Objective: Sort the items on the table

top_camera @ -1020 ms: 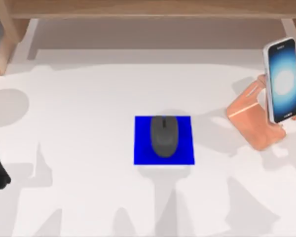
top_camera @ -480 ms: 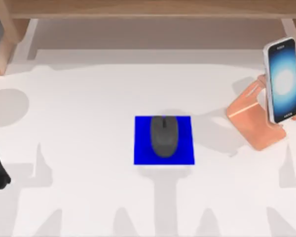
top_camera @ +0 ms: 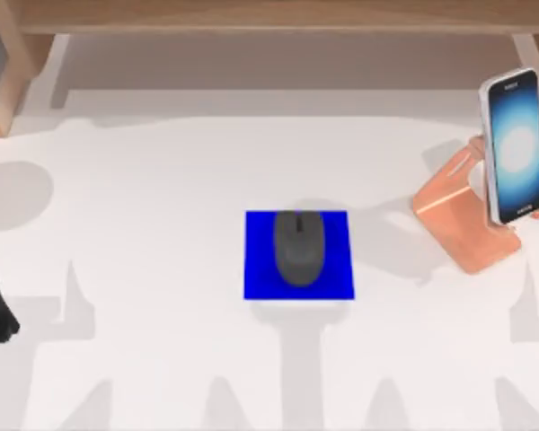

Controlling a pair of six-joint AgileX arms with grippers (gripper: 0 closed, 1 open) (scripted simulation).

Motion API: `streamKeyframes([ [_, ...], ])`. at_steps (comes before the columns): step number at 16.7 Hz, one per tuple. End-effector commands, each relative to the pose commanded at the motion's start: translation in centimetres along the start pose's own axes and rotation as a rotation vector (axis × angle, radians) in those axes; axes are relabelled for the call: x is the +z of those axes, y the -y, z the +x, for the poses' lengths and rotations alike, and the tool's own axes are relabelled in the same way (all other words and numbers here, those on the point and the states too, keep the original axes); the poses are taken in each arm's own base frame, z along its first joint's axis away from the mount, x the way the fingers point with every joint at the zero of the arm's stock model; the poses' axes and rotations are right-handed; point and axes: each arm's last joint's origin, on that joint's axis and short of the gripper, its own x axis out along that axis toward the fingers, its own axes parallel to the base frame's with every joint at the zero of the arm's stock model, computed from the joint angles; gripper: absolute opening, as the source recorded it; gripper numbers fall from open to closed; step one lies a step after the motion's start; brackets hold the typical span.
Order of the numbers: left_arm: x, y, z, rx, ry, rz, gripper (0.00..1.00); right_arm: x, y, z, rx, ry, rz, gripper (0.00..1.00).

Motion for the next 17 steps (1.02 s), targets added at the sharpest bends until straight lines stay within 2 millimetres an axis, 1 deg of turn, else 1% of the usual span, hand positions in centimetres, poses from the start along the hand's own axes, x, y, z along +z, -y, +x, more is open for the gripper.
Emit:
streamKeyframes([
  [4,0.5,-0.4,0.8,0.017,-0.031,0.002,1.0,0.0,0.0,0.0,0.0,0.0,0.0,1.0],
  [8,1.0,-1.4,2.7,0.04,-0.097,-0.001,1.0,0.0,0.0,0.0,0.0,0.0,0.0,1.0],
  [11,0.9,-2.8,5.0,0.058,-0.159,-0.012,1.0,0.0,0.0,0.0,0.0,0.0,0.0,1.0],
  [13,0.5,-4.0,6.8,0.067,-0.199,-0.024,1.0,0.0,0.0,0.0,0.0,0.0,0.0,1.0],
  [17,-1.6,-7.0,10.4,0.077,-0.256,-0.055,1.0,0.0,0.0,0.0,0.0,0.0,0.0,1.0],
])
